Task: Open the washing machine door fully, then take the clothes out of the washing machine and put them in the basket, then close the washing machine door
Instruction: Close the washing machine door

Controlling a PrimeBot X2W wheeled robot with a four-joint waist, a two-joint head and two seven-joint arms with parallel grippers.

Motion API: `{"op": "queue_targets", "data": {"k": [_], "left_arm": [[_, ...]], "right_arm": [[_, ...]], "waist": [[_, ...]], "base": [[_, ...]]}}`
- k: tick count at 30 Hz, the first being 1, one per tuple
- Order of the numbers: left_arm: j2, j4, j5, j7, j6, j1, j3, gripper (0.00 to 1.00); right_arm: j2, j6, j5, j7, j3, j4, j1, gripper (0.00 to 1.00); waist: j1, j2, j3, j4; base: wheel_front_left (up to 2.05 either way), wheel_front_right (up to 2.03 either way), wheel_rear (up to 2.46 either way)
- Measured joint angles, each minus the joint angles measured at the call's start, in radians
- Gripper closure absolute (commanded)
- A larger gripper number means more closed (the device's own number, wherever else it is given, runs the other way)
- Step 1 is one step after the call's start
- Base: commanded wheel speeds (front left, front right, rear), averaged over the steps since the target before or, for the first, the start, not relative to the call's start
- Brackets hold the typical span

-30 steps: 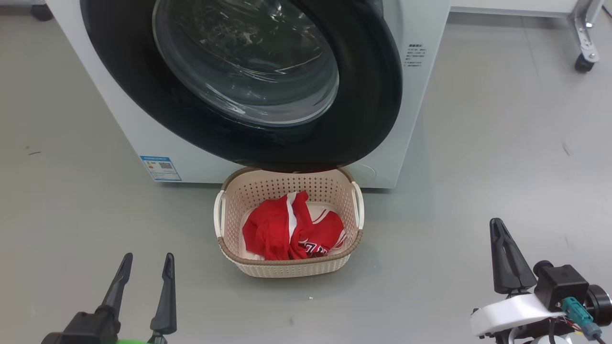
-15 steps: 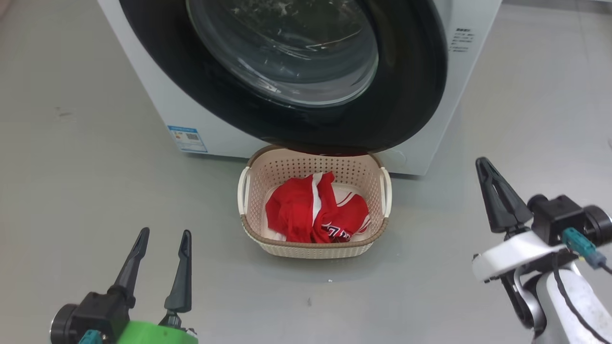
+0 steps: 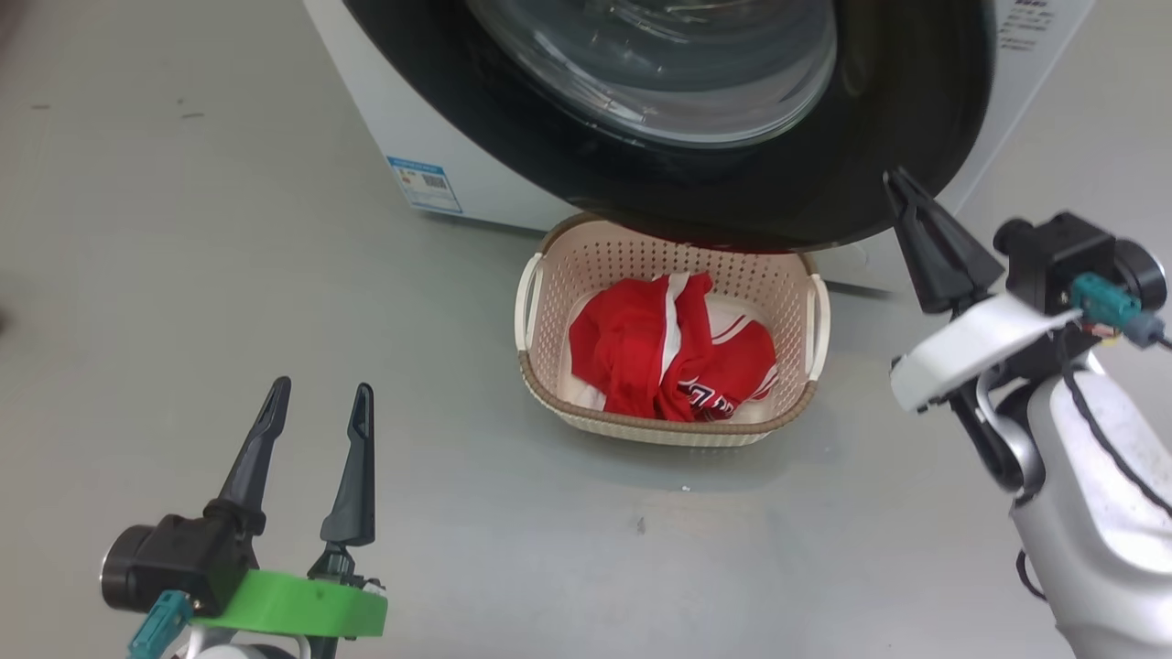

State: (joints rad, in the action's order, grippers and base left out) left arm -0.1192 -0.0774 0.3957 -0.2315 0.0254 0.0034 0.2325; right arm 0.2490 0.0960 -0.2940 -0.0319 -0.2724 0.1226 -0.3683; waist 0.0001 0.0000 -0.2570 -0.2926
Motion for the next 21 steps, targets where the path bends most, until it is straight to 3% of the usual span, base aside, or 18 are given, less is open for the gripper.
{"op": "queue_targets", "data": {"k": [11,21], "left_arm": [[0.01,0.008,0.0,-0.009,-0.013,-0.066,-0.003,0.0],[0.018,0.029,0.001,-0.016,-0.023,-0.087,-0.004,0.0]], "right_arm": [[0.001,0.017,-0.031,0.027,-0.005,0.111,-0.203,1.0],[0.012,0.017,-0.049,0.026,0.008,0.196,-0.281,1.0]], "waist": [[0.0,0.0,-0.094,-0.048],[0.0,0.0,-0.118,-0.063]], "base": [[0.0,0.0,0.0],[0.0,0.0,0.0]]}}
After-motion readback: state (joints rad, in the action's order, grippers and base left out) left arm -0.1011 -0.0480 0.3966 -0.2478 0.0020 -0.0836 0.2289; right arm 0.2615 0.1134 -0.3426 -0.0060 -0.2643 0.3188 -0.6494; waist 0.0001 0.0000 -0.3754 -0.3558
